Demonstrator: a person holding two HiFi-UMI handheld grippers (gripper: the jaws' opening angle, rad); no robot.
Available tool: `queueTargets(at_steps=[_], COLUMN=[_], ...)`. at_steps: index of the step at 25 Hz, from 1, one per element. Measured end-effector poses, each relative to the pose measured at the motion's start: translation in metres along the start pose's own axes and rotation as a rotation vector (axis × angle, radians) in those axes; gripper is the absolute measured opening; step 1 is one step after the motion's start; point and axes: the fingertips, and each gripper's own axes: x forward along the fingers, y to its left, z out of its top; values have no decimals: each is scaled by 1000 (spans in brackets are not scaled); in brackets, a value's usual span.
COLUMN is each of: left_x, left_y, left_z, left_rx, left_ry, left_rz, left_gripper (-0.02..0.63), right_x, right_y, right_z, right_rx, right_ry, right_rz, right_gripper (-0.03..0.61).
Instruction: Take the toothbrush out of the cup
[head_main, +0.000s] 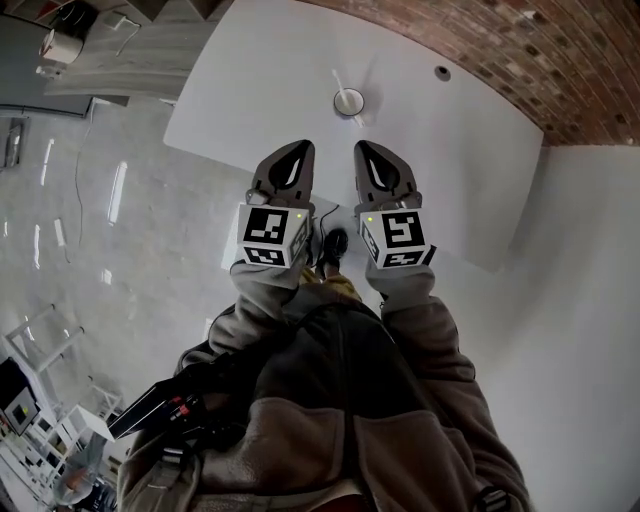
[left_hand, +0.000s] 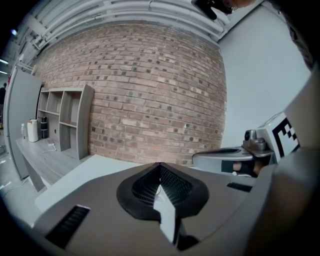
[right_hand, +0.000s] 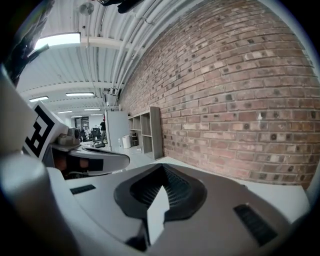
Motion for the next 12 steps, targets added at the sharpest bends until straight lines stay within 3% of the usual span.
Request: queueTargets(at_steps=[12], left_x=[38], left_y=[44], left_z=[-73], left_rx=[-86], left_ry=[132], left_rz=[43], left_gripper=[5], right_x=[70], right_y=[-21], right_z=[-73], right_rx=[24], right_ry=[145], right_rz=[25], right_gripper=[0])
